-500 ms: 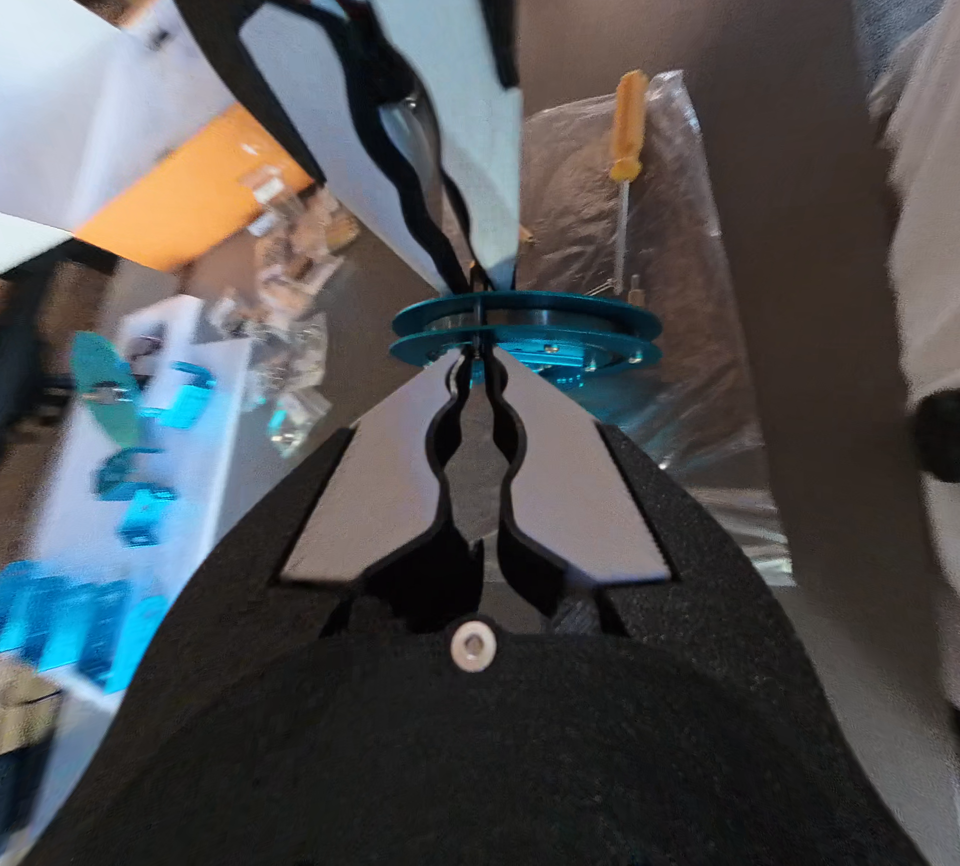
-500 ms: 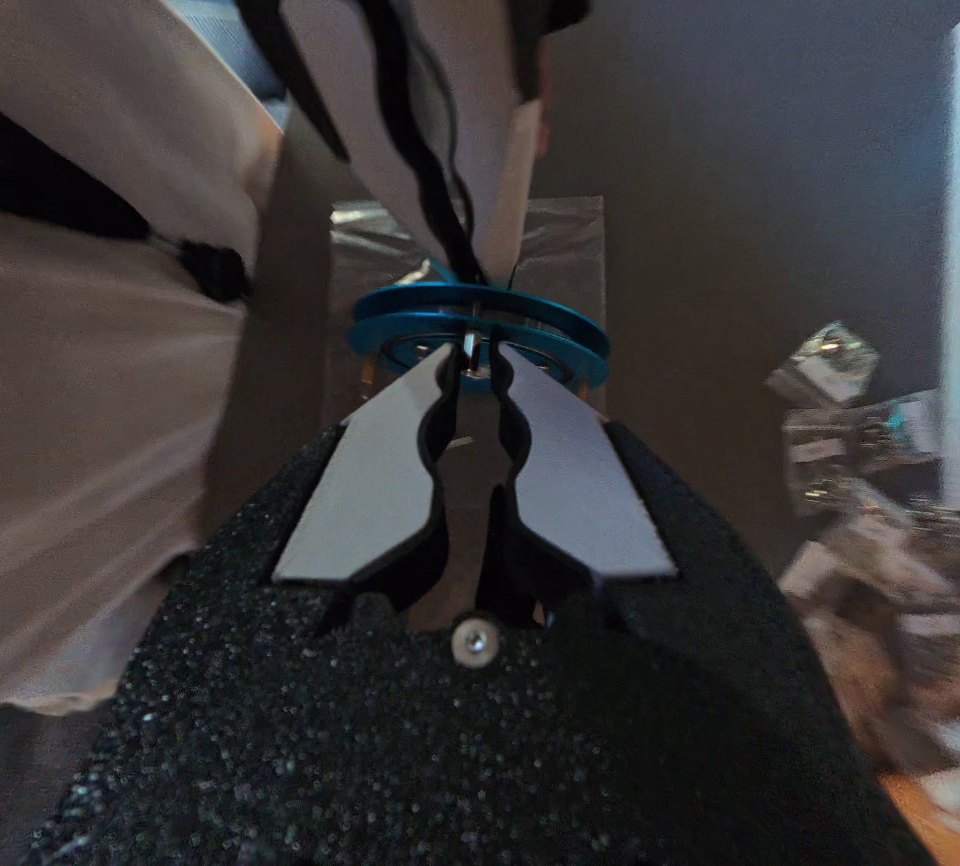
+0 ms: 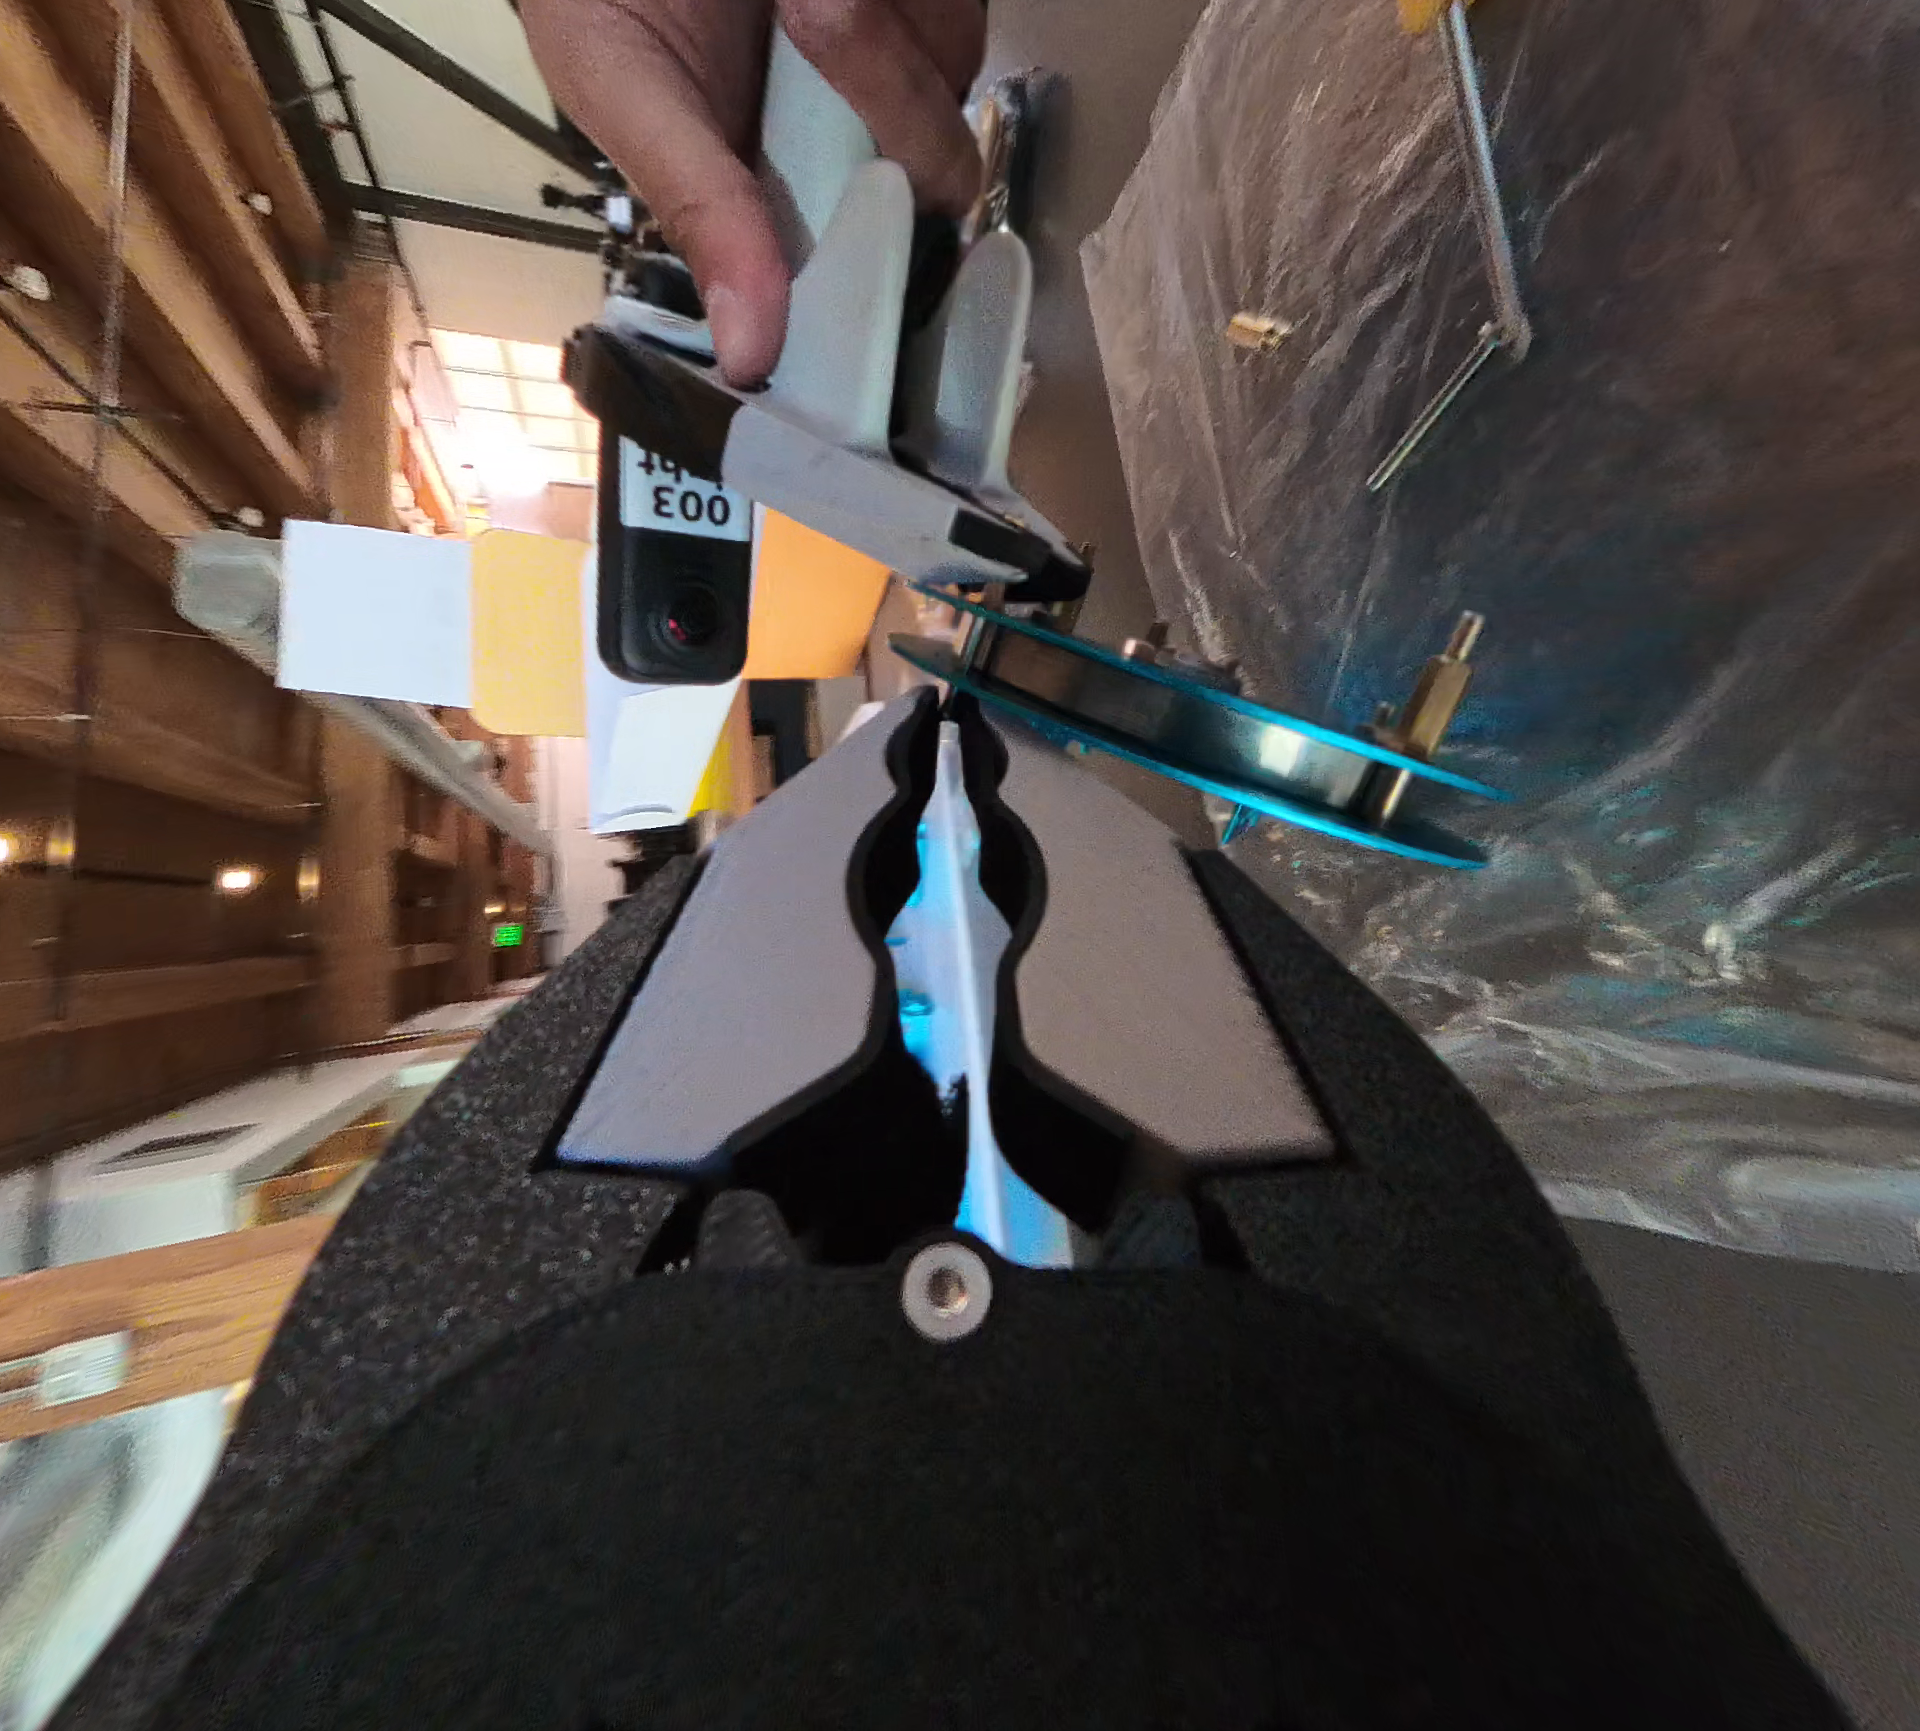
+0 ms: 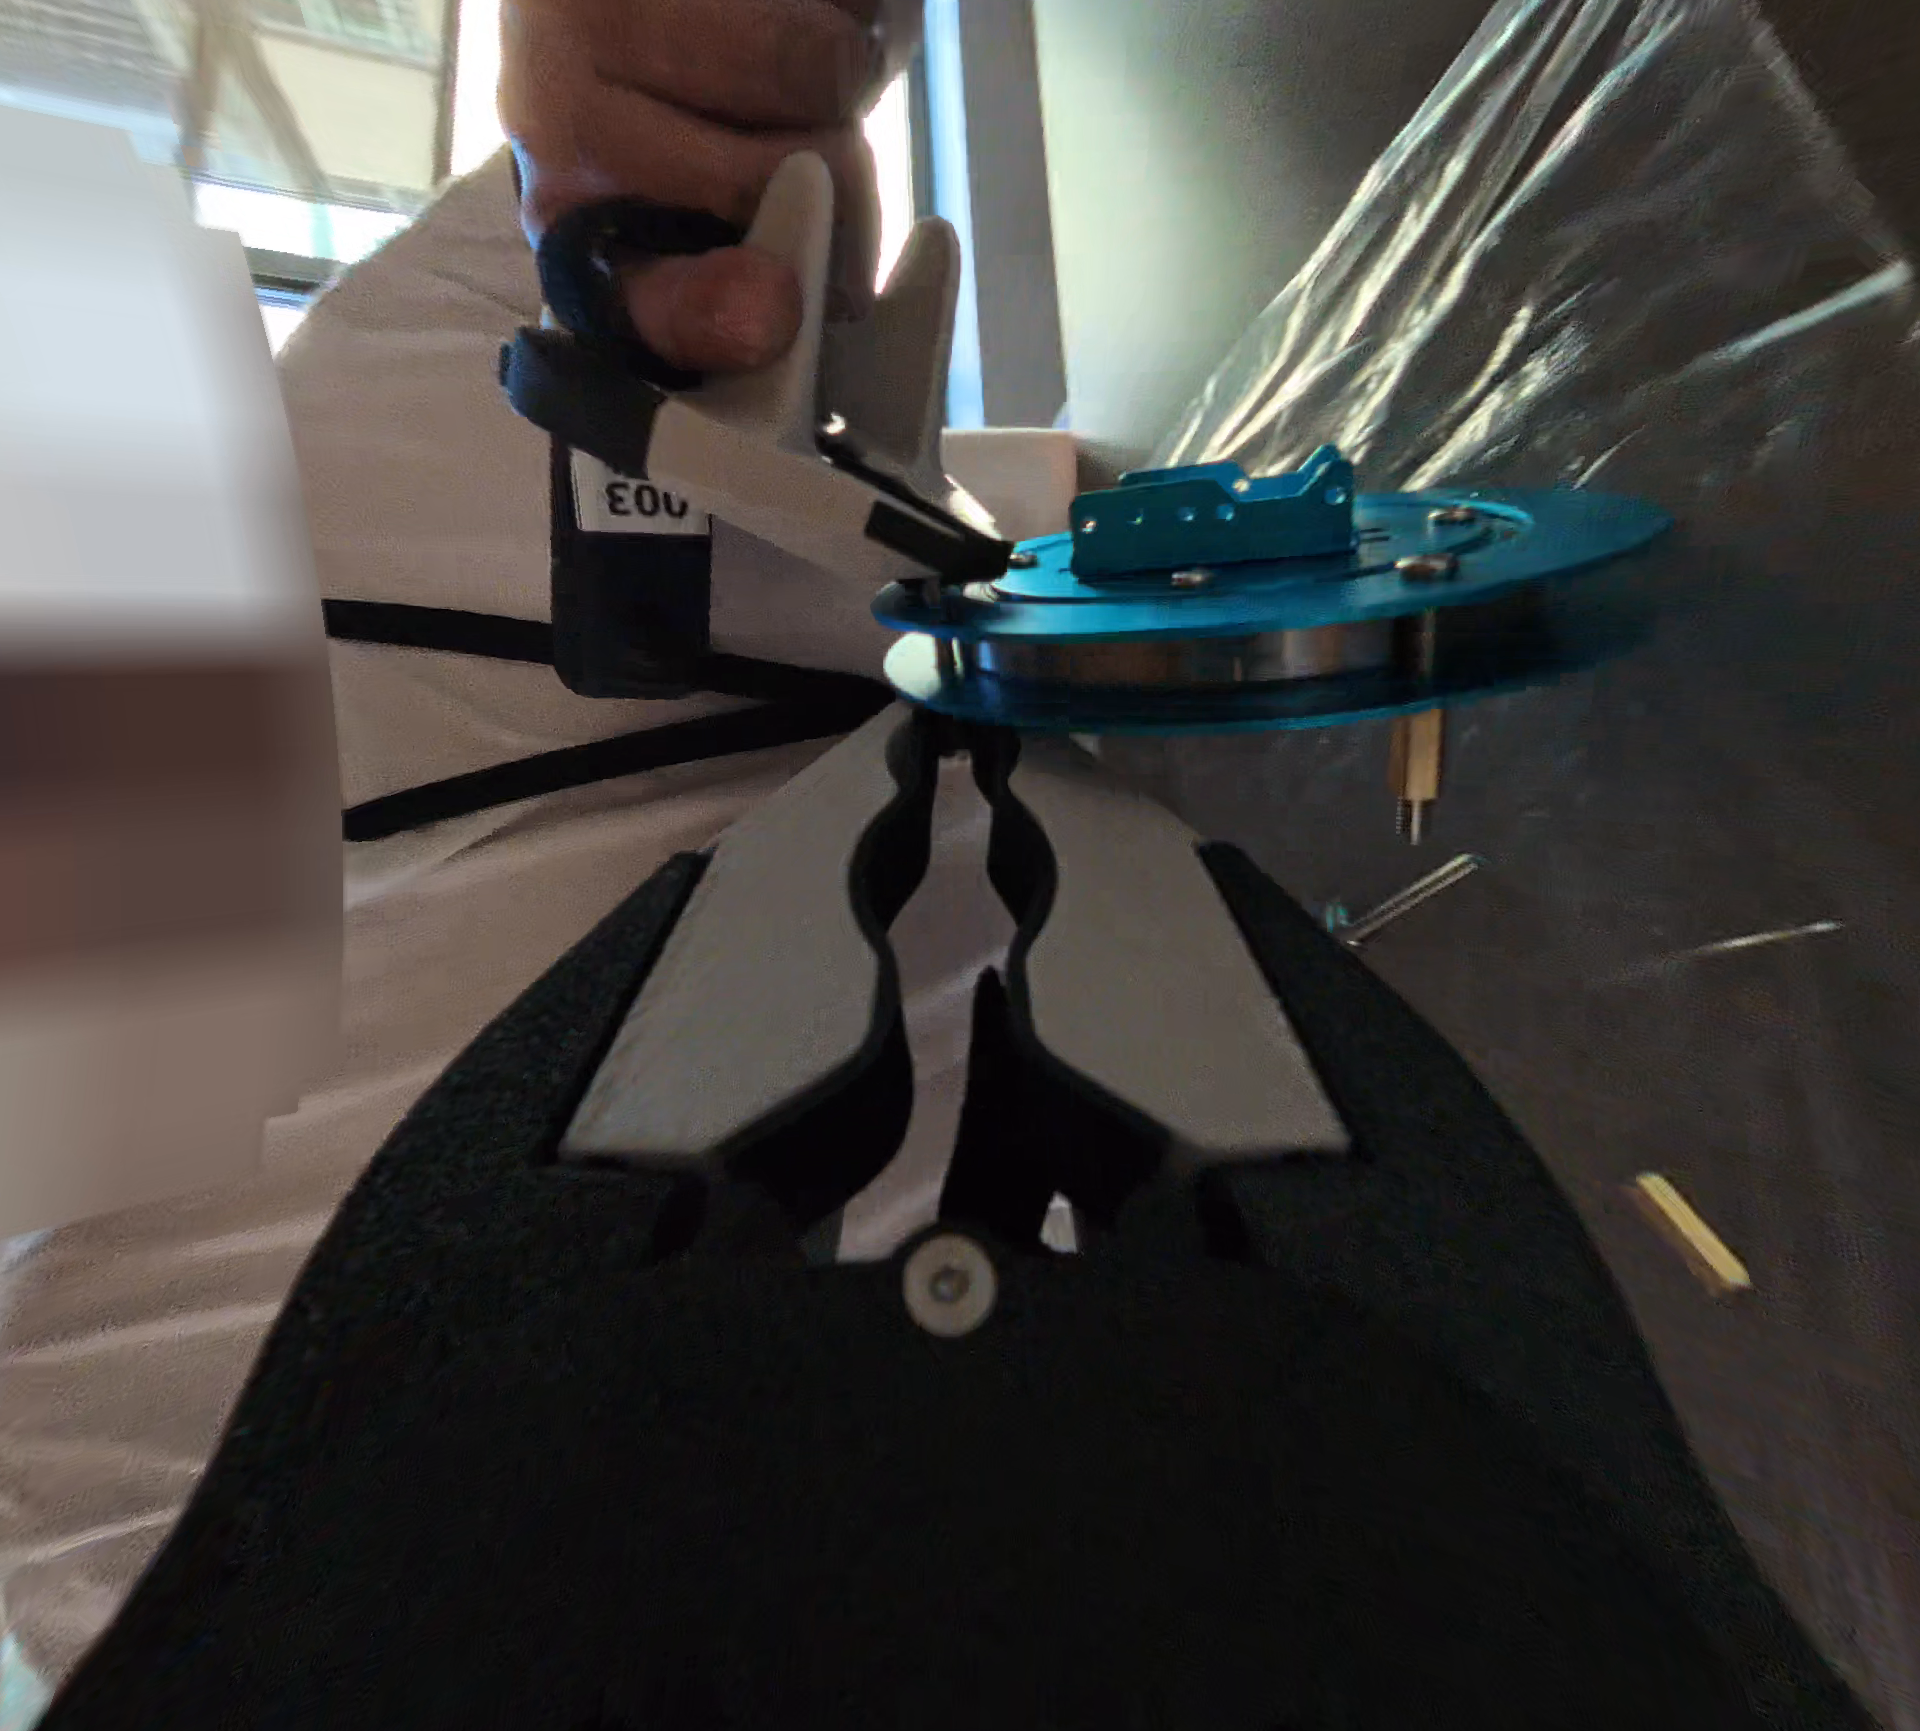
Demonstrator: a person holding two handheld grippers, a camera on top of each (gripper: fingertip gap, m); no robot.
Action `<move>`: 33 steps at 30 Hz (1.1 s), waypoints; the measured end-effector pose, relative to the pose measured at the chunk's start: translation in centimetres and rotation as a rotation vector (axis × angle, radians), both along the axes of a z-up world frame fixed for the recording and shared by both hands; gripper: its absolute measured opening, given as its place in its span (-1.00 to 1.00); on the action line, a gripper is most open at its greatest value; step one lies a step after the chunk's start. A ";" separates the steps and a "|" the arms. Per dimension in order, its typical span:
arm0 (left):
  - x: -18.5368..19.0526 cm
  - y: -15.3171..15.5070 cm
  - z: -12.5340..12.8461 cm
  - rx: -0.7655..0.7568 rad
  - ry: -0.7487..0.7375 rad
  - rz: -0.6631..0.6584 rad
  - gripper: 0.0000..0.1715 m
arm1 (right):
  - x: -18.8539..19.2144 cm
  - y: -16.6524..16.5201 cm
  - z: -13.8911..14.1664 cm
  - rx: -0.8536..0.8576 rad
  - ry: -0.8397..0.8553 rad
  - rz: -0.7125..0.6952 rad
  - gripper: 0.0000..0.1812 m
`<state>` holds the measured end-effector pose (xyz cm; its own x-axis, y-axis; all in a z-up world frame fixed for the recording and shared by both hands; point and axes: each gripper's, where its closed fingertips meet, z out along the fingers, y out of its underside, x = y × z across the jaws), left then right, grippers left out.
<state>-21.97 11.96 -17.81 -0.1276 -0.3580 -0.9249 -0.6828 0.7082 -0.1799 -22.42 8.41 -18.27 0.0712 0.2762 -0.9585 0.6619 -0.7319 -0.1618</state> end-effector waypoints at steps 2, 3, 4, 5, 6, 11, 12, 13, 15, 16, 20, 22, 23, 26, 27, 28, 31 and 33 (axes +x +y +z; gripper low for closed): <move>-0.3 0.2 0.0 -0.135 -0.023 0.033 -0.96 | -0.2 0.4 0.0 0.099 0.015 -0.015 -0.96; -0.4 0.3 -0.1 -0.221 -0.039 0.047 -0.96 | -0.1 0.9 0.0 0.230 0.005 -0.016 -0.97; -0.6 0.4 -0.2 -0.325 -0.054 0.063 -0.96 | -0.1 1.5 -0.1 0.391 -0.011 -0.009 -0.95; -0.7 0.5 -0.2 -0.440 -0.065 0.081 -0.96 | -0.1 2.1 -0.1 0.559 -0.028 0.000 -0.95; -0.8 0.4 -0.3 -0.558 -0.074 0.098 -0.96 | -0.2 2.4 -0.1 0.712 -0.042 0.016 -0.94; -1.6 -0.1 -0.5 -1.007 -0.077 0.143 -0.96 | -0.7 2.4 -0.2 1.252 -0.111 0.137 -0.91; -1.7 -0.1 -0.5 -1.095 -0.083 0.161 -0.96 | -0.8 2.8 -0.2 1.347 -0.130 0.153 -0.90; -1.9 -0.2 -0.5 -1.184 -0.087 0.166 -0.96 | -0.8 3.1 -0.2 1.433 -0.148 0.172 -0.92; -2.1 -0.8 -0.4 -1.395 -0.100 0.160 -0.95 | -0.8 3.7 -0.2 1.596 -0.172 0.208 -0.95; -2.1 -1.3 -0.3 -1.505 -0.103 0.145 -0.95 | -0.9 3.9 -0.2 1.663 -0.172 0.224 -0.94; -2.2 -1.1 0.1 -1.733 -0.199 0.145 -0.95 | -1.1 4.4 0.0 1.831 -0.180 0.226 -0.95; -2.3 -0.8 0.2 -1.782 -0.250 0.142 -0.95 | -1.1 4.5 0.0 1.892 -0.181 0.229 -0.95; -2.3 -0.9 0.3 -1.806 -0.271 0.131 -0.95 | -1.1 4.5 0.0 1.926 -0.184 0.234 -0.95; -2.2 -1.0 0.3 -1.804 -0.323 0.089 -0.95 | -1.2 4.6 0.1 2.027 -0.208 0.272 -0.95; -2.2 -1.0 0.3 -1.726 -0.328 0.069 -0.96 | -1.1 4.6 0.1 2.014 -0.218 0.273 -0.95; -2.2 -1.1 0.2 -1.620 -0.308 0.053 -0.96 | -1.1 4.4 0.1 1.943 -0.211 0.268 -0.96; -2.3 -1.6 -0.1 -1.202 -0.198 0.015 -0.96 | -1.1 3.2 -0.1 1.477 -0.141 0.186 -0.95; -2.3 -1.4 -0.2 -0.961 -0.146 0.029 -0.97 | -1.1 2.5 -0.2 1.101 -0.093 0.115 -0.96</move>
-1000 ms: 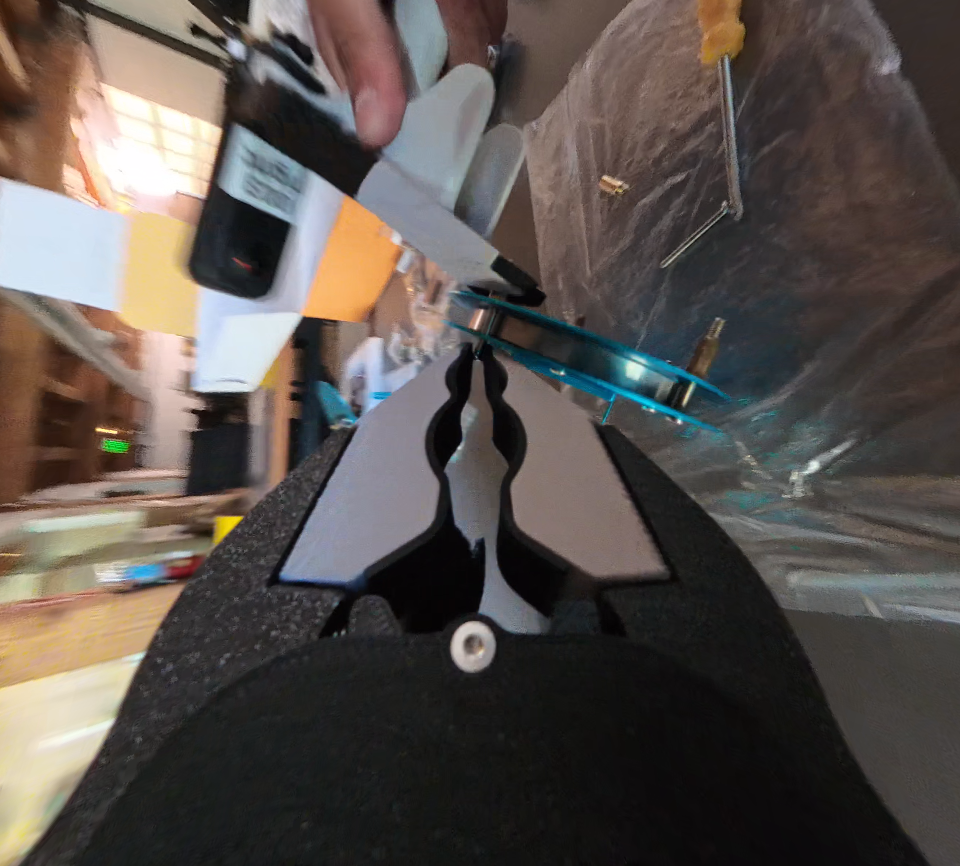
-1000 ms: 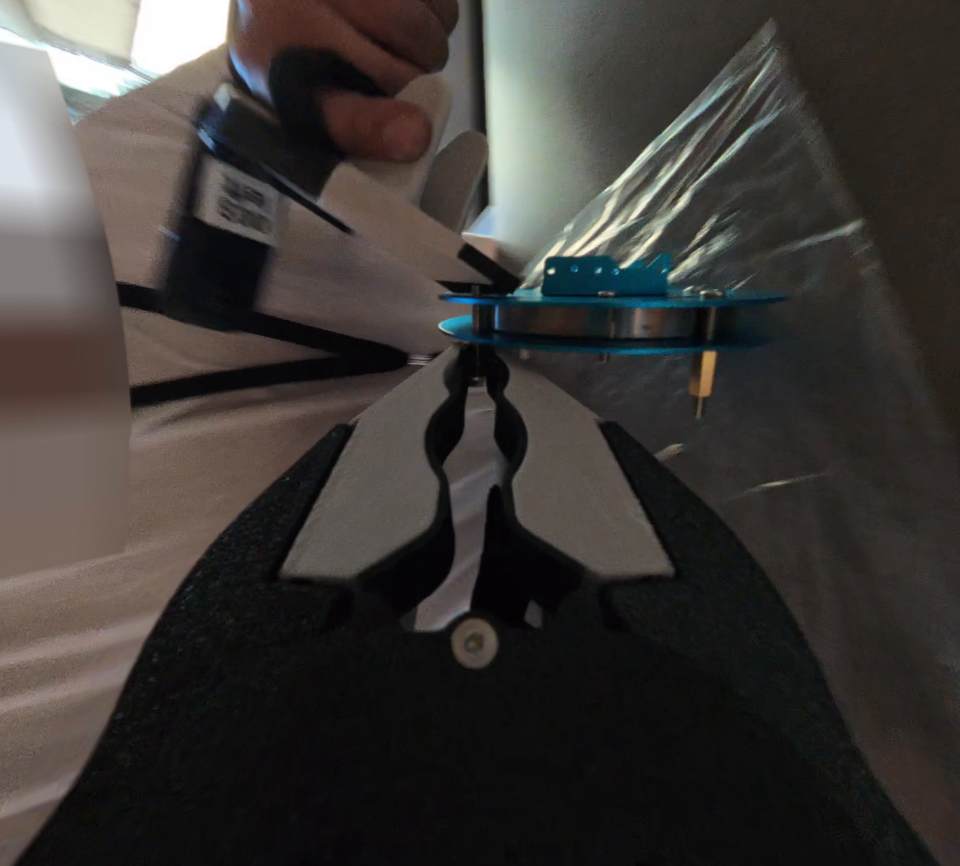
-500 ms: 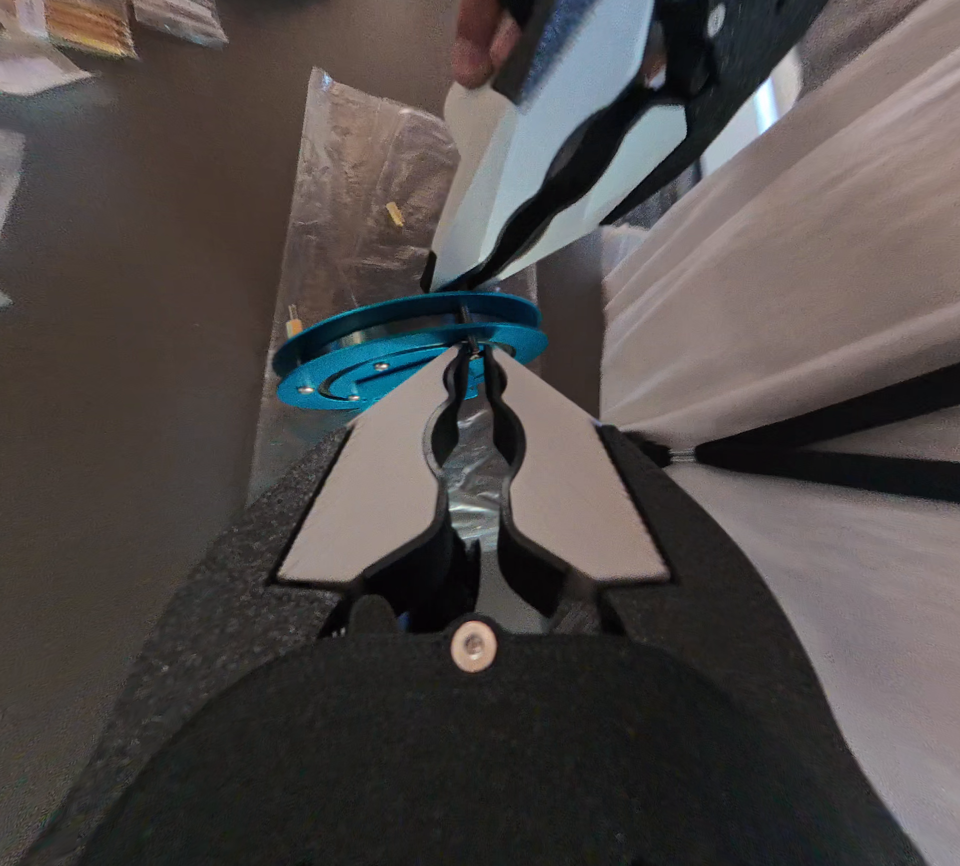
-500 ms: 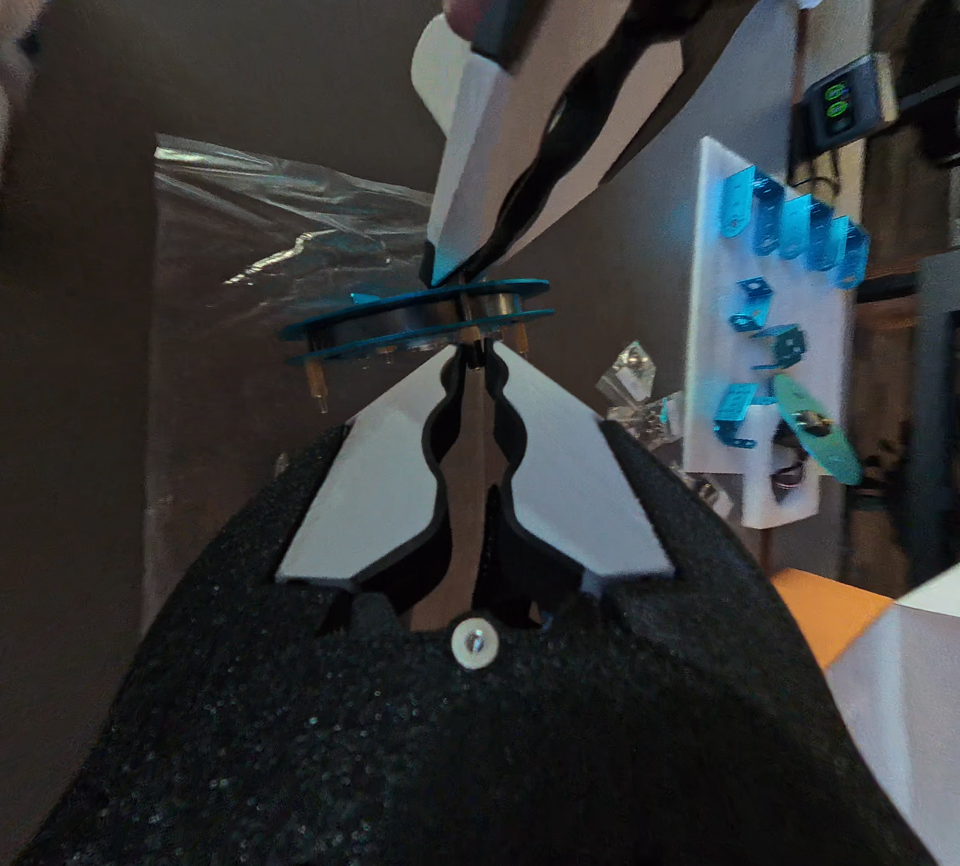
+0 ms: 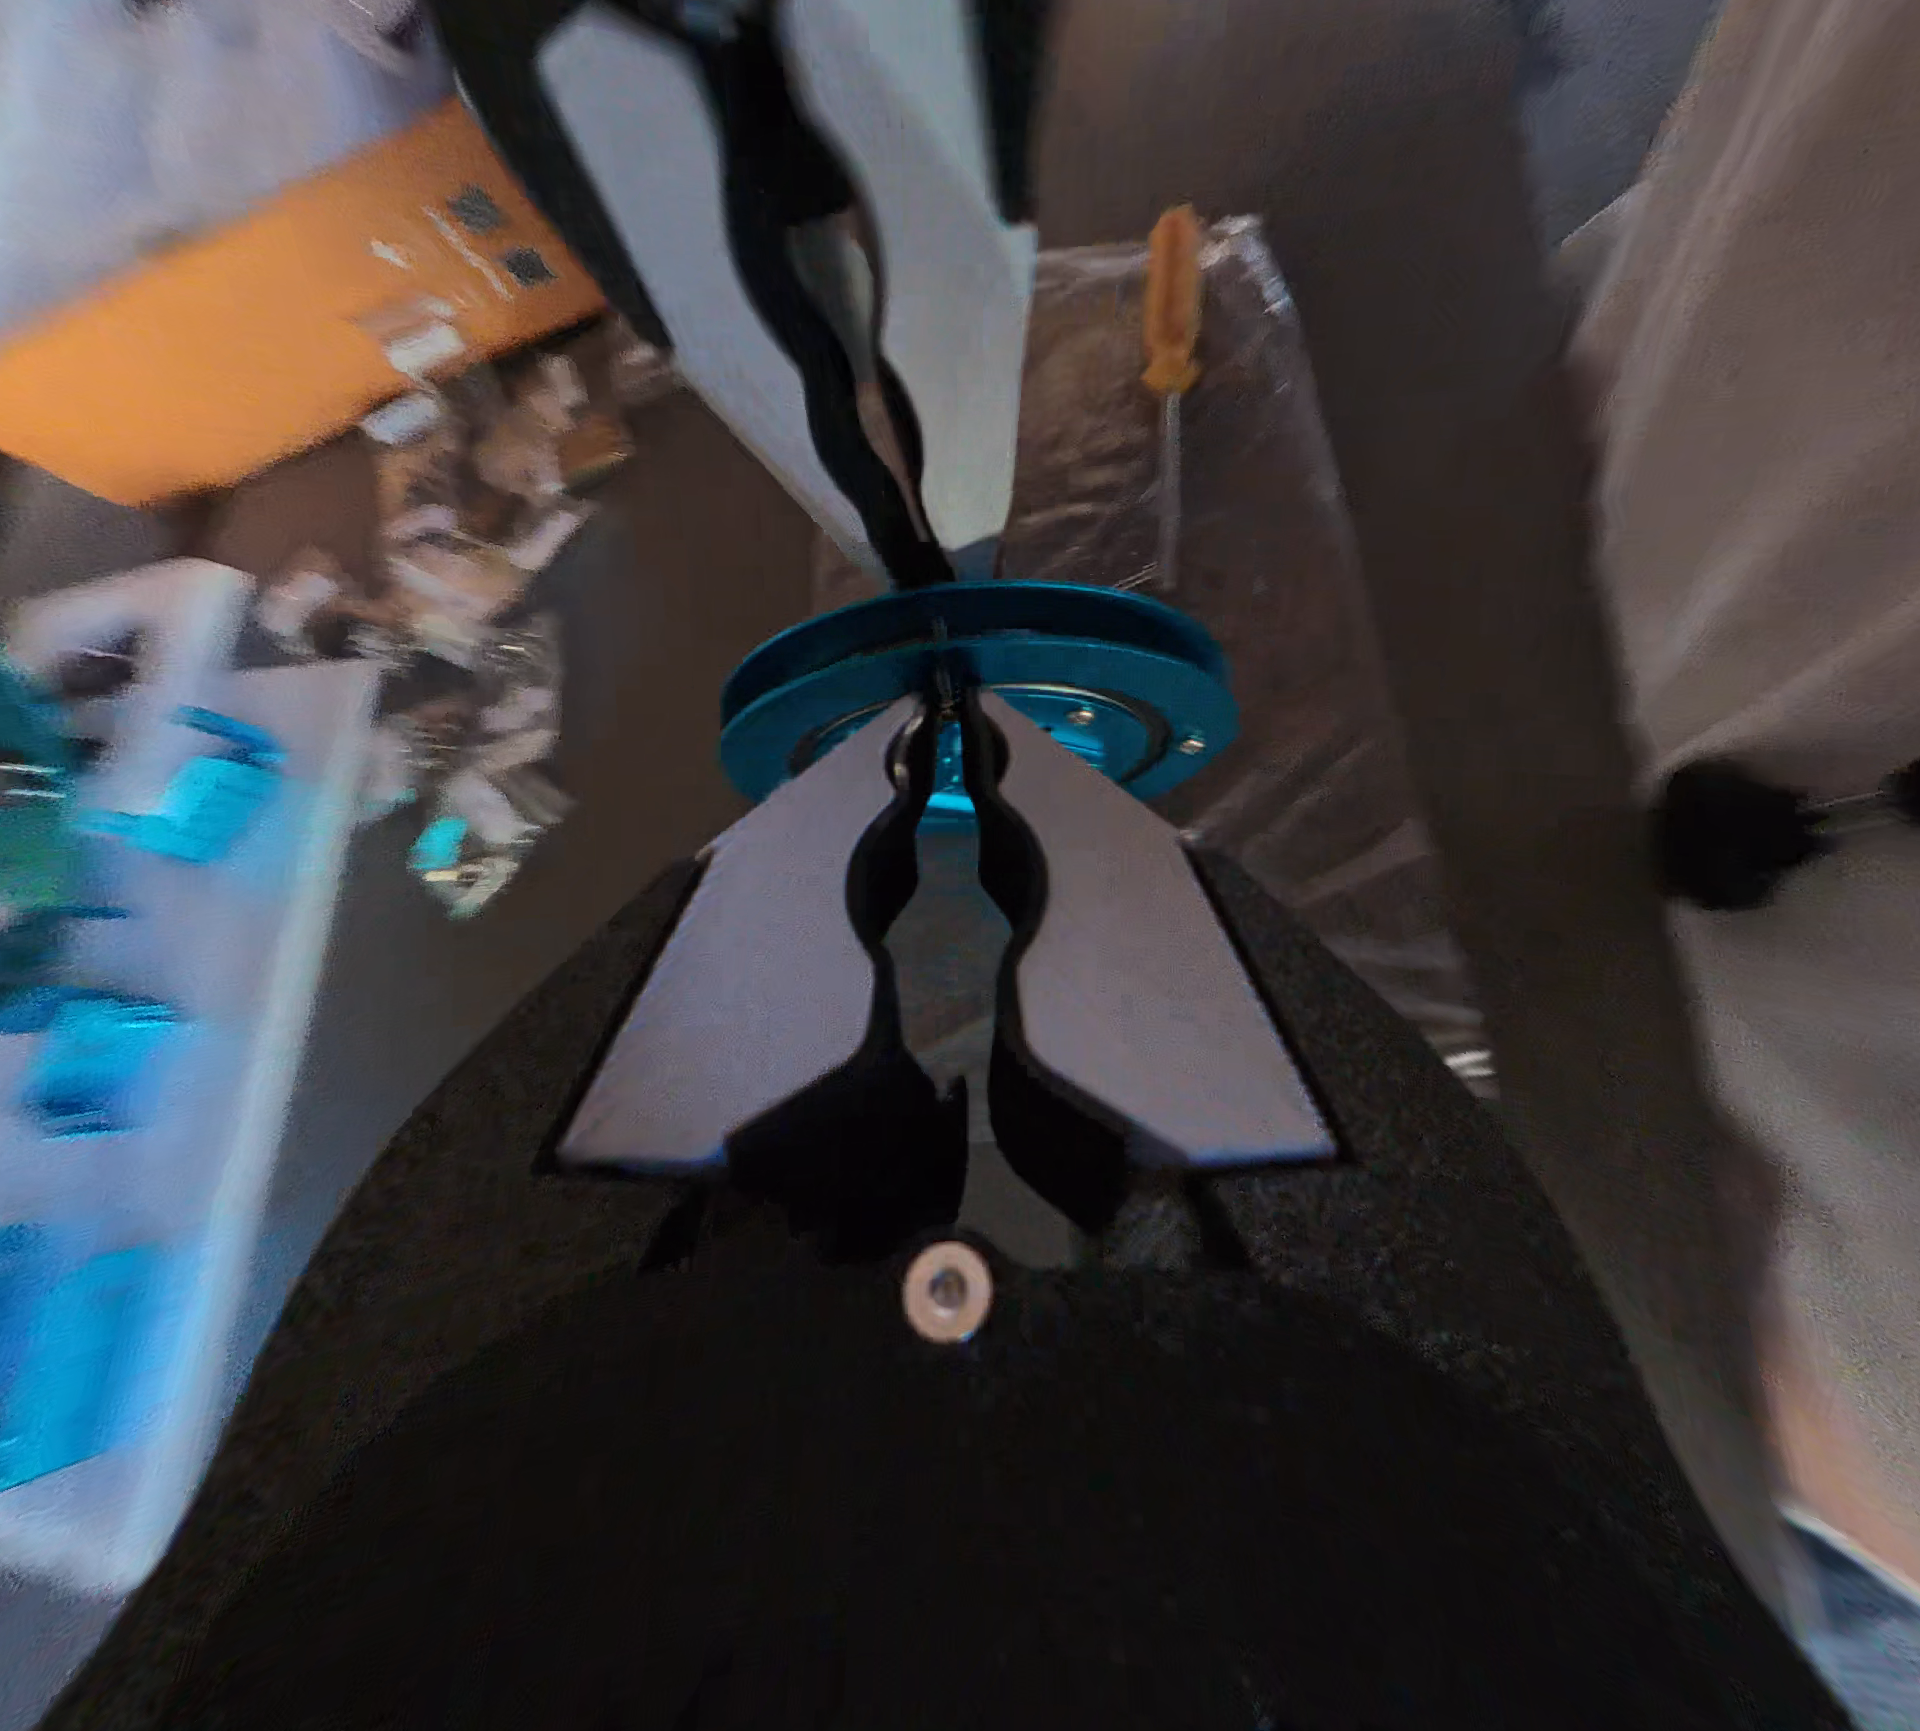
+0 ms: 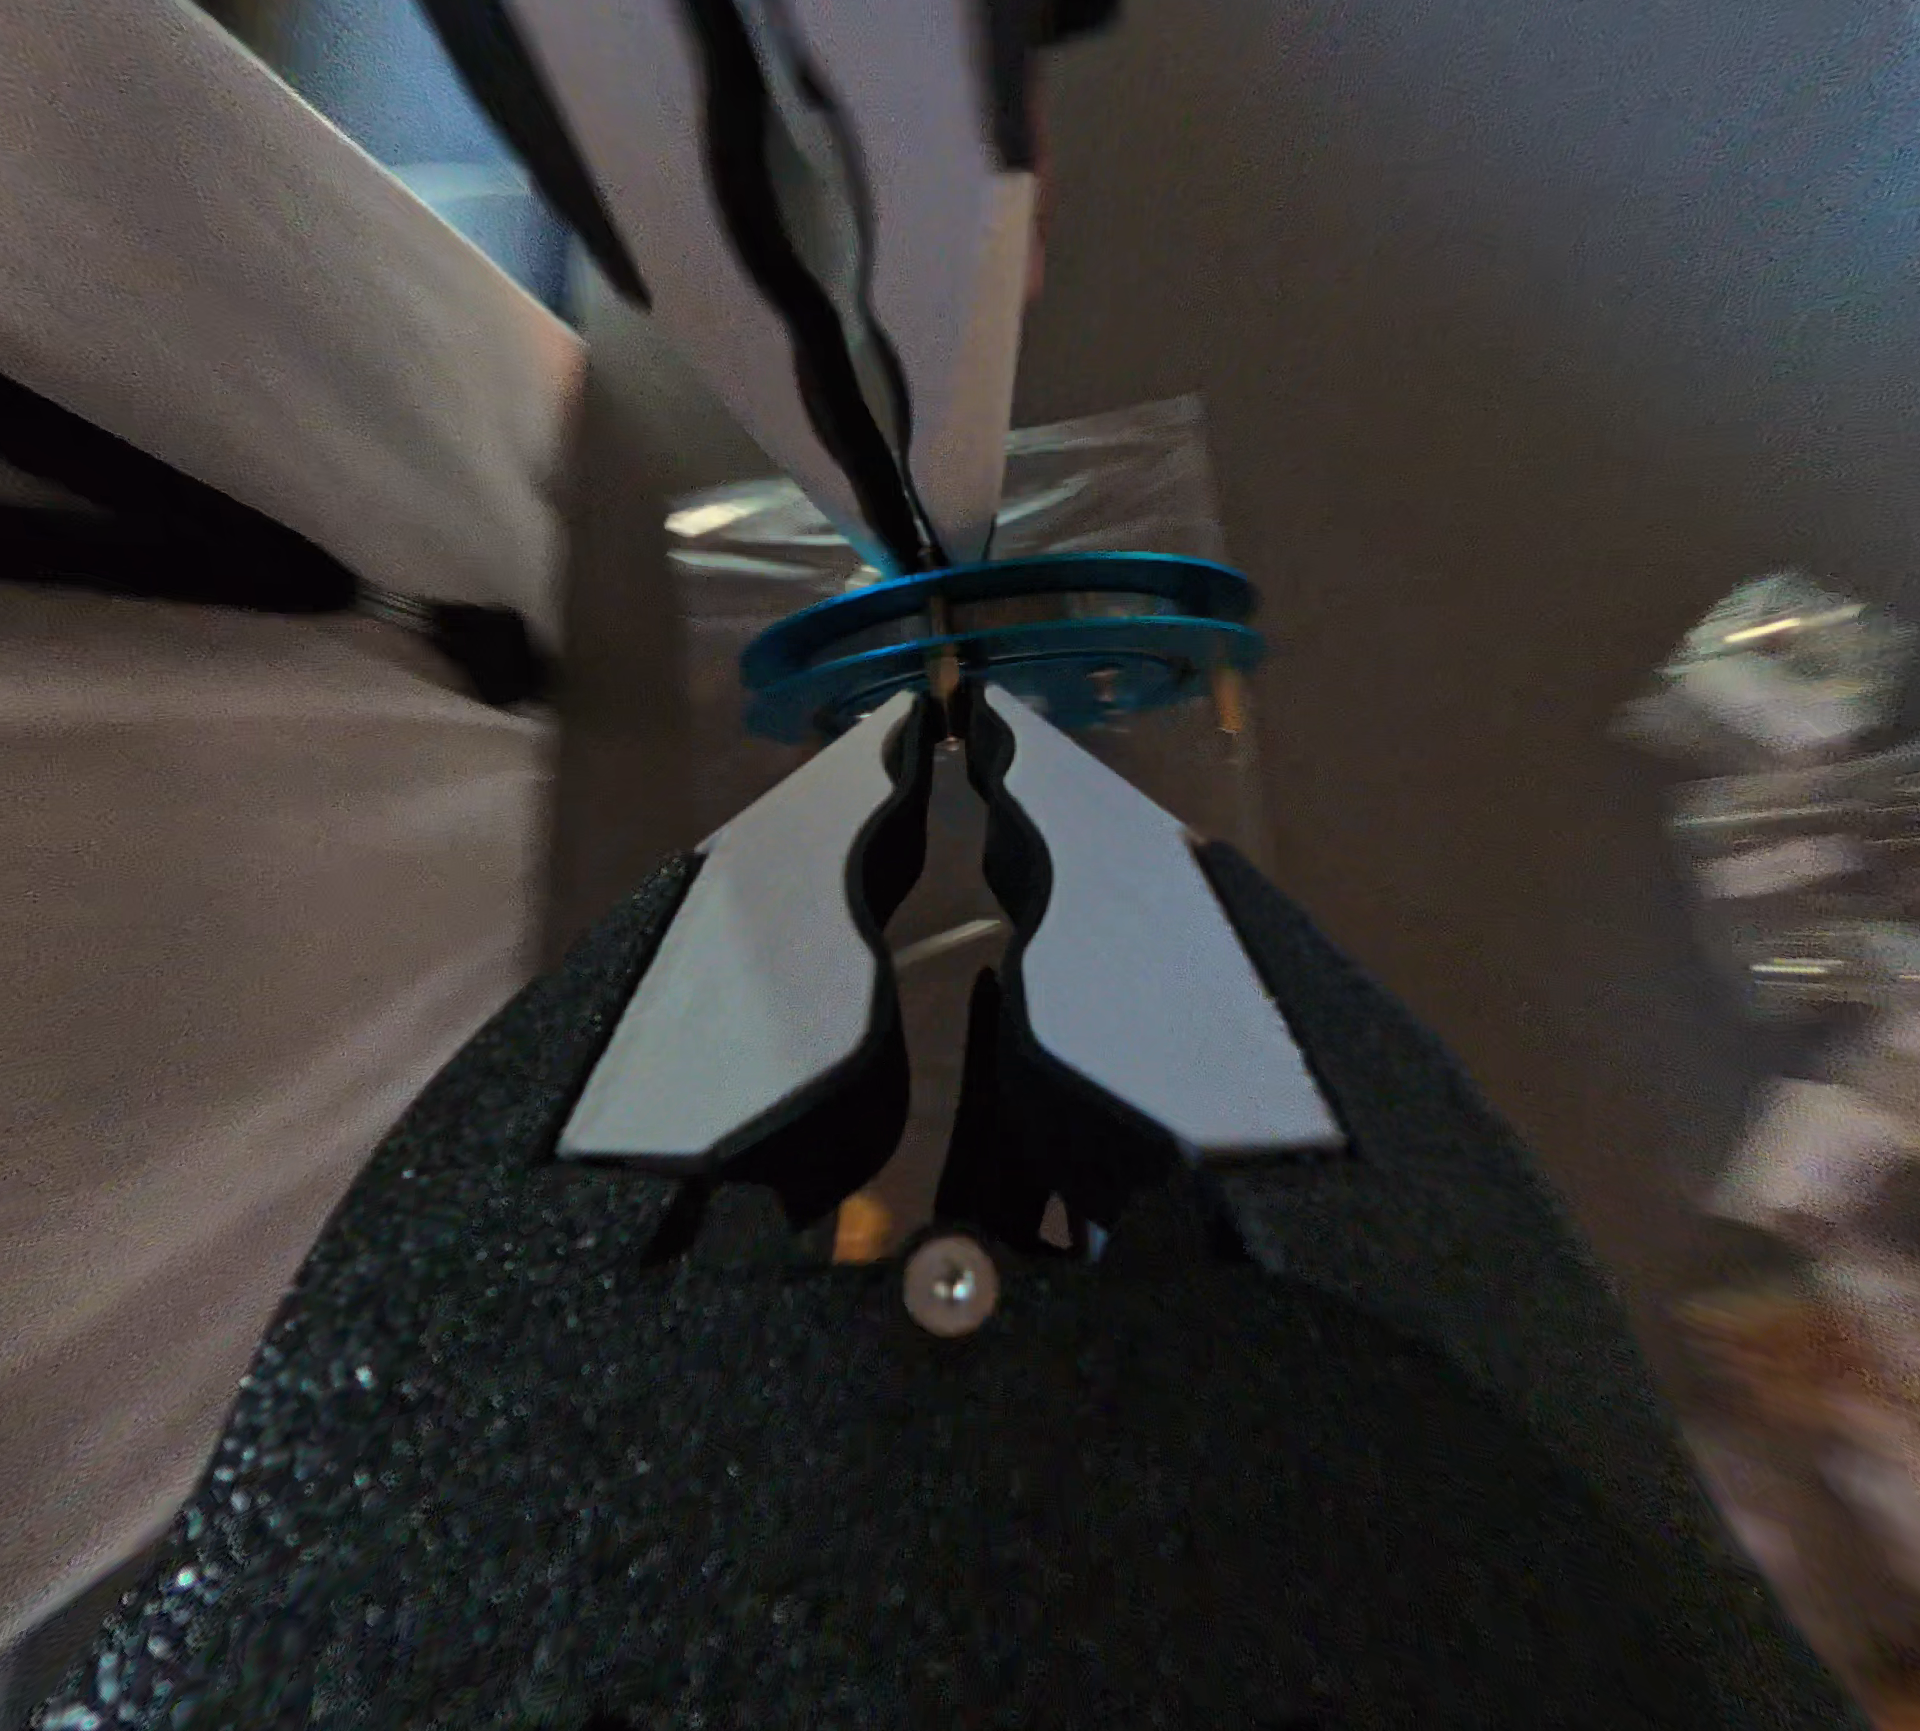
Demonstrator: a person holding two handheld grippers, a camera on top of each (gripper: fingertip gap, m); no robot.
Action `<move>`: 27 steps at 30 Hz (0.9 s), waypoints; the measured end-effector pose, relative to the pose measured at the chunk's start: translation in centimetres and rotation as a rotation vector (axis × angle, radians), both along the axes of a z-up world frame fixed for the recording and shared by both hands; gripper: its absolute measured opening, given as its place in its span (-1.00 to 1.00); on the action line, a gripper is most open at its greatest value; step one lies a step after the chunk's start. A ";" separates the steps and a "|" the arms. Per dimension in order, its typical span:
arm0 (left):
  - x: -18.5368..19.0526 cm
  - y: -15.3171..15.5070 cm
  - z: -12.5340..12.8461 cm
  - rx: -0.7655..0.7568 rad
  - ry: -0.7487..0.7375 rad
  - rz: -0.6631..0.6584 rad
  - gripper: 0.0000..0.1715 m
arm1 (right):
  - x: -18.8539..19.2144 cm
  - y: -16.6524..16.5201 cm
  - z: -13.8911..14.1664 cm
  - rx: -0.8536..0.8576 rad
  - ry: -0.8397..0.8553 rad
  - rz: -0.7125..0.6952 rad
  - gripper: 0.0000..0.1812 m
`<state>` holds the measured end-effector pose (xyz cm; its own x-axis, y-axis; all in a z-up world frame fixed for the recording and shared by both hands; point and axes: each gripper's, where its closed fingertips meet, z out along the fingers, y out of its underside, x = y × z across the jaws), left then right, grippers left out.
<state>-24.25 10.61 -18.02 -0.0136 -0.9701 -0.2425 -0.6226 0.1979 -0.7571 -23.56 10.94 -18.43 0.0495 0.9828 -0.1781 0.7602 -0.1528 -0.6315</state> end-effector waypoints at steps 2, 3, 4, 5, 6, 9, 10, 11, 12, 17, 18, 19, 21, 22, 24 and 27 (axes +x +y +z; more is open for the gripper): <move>0.0 0.7 0.0 0.234 0.053 0.004 -0.97 | -0.1 -0.6 0.2 -0.429 0.046 -0.072 -0.96; 0.0 0.6 0.0 0.318 0.075 -0.011 -0.97 | 0.0 -0.9 0.4 -0.642 0.064 -0.090 -0.96; 0.1 0.5 0.0 0.374 0.088 -0.026 -0.97 | 0.0 -1.1 0.6 -0.818 0.086 -0.097 -0.96; 0.1 0.5 0.0 0.408 0.094 -0.032 -0.97 | 0.0 -1.1 0.8 -0.967 0.118 -0.113 -0.96; 0.0 0.6 0.0 0.419 0.095 -0.033 -0.96 | -0.1 -1.0 0.9 -1.080 0.154 -0.129 -0.96; 0.0 0.3 0.0 0.240 0.055 -0.024 -0.96 | -0.1 -1.5 0.9 -1.044 0.177 -0.092 -0.96; 0.0 0.3 0.0 0.133 0.034 -0.012 -0.96 | -0.1 -1.6 0.6 -0.853 0.167 -0.056 -0.94; -0.1 0.2 0.0 0.018 0.018 -0.003 -0.96 | -0.2 -1.3 0.4 -0.615 0.151 -0.023 -0.88; -0.1 0.2 -0.1 -0.097 0.004 0.000 -0.96 | -0.2 -1.0 0.5 -0.381 0.132 0.017 -0.87; -0.6 0.8 0.0 -0.479 -0.040 0.043 -0.96 | 0.4 0.3 0.7 0.443 -0.011 0.131 -0.83; -0.7 0.8 0.0 -0.523 -0.047 0.034 -0.96 | 0.5 0.6 0.6 0.507 -0.036 0.132 -0.85; -0.7 0.5 0.1 -0.574 -0.050 0.020 -0.96 | 0.5 0.7 0.4 0.529 -0.054 0.130 -0.83; -0.5 0.1 0.1 -0.646 -0.062 0.013 -0.96 | 0.0 0.6 0.7 0.527 -0.034 0.123 -0.82; -0.4 0.0 0.2 -0.662 -0.063 0.008 -0.96 | -0.2 0.5 0.9 0.528 -0.016 0.122 -0.88; -0.2 0.1 0.2 -0.647 -0.063 0.012 -0.96 | -0.2 0.9 0.7 0.529 -0.042 0.122 -0.93; -0.1 0.4 0.2 -0.572 -0.054 0.019 -0.96 | -0.1 1.2 0.6 0.491 -0.059 0.109 -0.94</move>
